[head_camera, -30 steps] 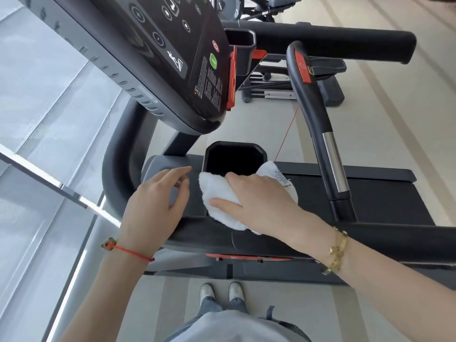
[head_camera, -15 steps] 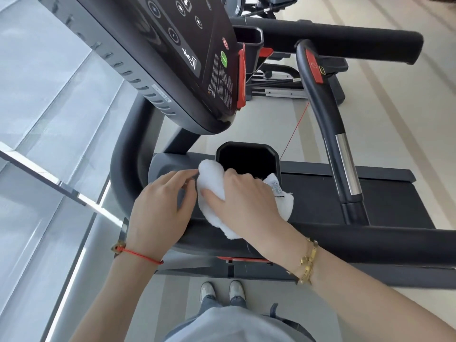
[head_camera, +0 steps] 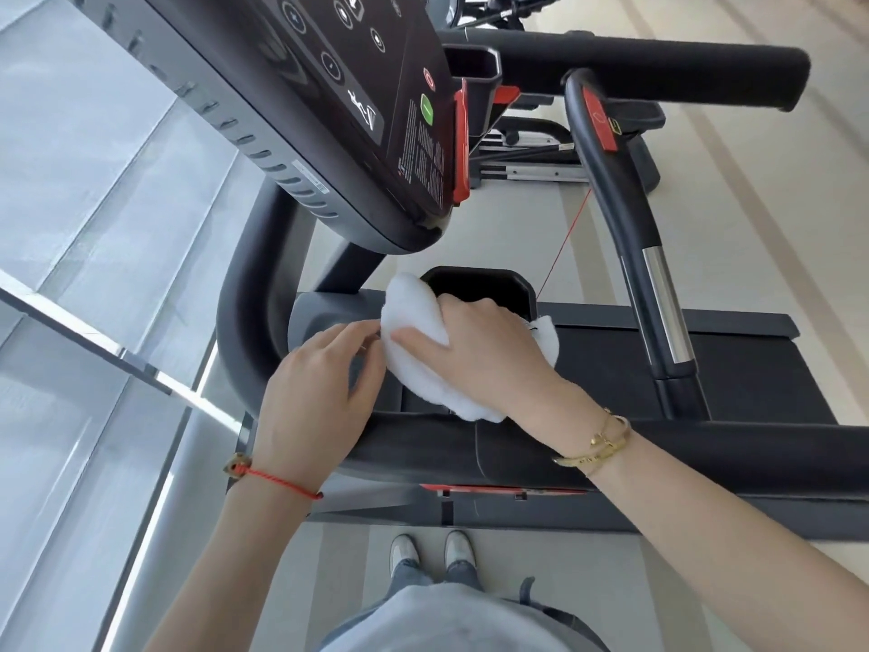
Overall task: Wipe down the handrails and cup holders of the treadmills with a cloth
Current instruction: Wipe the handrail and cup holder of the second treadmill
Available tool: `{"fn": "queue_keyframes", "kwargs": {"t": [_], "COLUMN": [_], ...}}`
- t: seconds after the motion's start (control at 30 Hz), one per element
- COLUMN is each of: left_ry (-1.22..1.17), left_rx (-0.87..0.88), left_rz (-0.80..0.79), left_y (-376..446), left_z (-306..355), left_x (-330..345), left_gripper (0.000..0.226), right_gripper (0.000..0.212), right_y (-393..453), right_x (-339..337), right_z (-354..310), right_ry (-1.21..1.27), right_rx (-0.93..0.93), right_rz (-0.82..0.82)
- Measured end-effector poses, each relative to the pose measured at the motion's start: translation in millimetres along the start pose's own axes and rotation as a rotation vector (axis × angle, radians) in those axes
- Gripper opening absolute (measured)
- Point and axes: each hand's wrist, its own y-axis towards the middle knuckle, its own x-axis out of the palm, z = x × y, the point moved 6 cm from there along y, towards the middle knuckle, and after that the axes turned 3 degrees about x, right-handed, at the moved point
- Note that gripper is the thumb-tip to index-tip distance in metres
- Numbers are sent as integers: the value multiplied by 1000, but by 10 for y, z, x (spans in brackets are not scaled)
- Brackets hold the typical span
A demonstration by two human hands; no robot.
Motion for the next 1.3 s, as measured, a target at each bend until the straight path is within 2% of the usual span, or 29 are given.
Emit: {"fn": "queue_keyframes", "kwargs": {"t": [0.13,0.27,0.43,0.53,0.6,0.73,0.83,1.0,1.2,1.3], "left_ry": [-35,-50,-64,-48,-41,-41,-49,-30,-19,-51], "left_rx": [12,11,16,-4,-16,-22,-34,-47,-35,-24], "left_rz": [-29,-51,-80,-86,-72,-67,-52,-49,-43,-54], "left_y": [34,97,195,239,250,244,239,231,238,243], "left_z": [24,79,173,186,184,179,136,110,128,126], "left_x": [26,99,243,319,340,367,378,393,394,394], "left_gripper": [31,35,41,45,46,35,34,46,43,44], "right_gripper": [47,44,50,50,50,52,50,38,41,40], "right_y": [-257,-414,-480,-287,-74,337,418,320,578,516], "right_x": [-166,-347,-543,-612,-562,-221,-194,-282,-180,-226], "right_z": [56,213,381,465,437,294,347,814,325,459], "right_ry": [-82,-9,57,115,104,-84,-117,169,-124,-40], "right_rx": [-241,-341,-235,-146,-171,-332,-351,-127,-325,-282], "right_rz": [-31,-21,207,277,232,-71,-45,-59,-17,-56]}}
